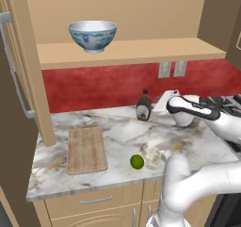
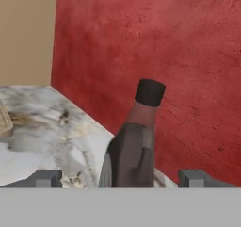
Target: Open the cabinet. Place the bowl and condiment on the counter. Then place the lime and garlic on the cutting board.
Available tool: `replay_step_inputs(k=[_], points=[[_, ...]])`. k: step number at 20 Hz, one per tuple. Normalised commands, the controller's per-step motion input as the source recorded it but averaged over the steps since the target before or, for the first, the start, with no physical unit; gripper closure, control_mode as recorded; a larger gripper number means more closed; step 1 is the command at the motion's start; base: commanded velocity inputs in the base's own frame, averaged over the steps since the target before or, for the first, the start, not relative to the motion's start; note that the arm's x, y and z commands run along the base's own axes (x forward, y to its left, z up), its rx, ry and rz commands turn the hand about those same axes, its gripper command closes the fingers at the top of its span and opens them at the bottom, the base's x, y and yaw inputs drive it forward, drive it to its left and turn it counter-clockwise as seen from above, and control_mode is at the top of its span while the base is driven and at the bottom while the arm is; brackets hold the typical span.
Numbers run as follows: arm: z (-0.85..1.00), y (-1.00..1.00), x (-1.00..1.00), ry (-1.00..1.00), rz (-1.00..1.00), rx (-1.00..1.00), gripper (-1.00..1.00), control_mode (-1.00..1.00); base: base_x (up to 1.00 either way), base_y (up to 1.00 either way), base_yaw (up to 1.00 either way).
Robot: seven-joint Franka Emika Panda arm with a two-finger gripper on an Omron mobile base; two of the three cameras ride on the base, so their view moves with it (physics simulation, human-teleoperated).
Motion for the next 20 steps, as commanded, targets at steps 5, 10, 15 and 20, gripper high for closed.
replay_step_inputs(k=[5, 10, 15, 20], points=[[0.67, -0.09, -0.81, 0.05, 0.0, -0.04, -1.0, -1.0, 0.0, 0.0, 0.0], [0.37, 0.0, -1.0, 0.0, -0.06, -0.14, -1.0, -1.0, 0.0, 0.0, 0.0], [0.58, 0.02, -0.88, 0.0, -0.04, -0.23, -1.0, -1.0, 0.0, 0.0, 0.0], [0.91, 0.18, -0.75, 0.04, -0.02, -0.23, -1.0, -1.0, 0.0, 0.0, 0.0]])
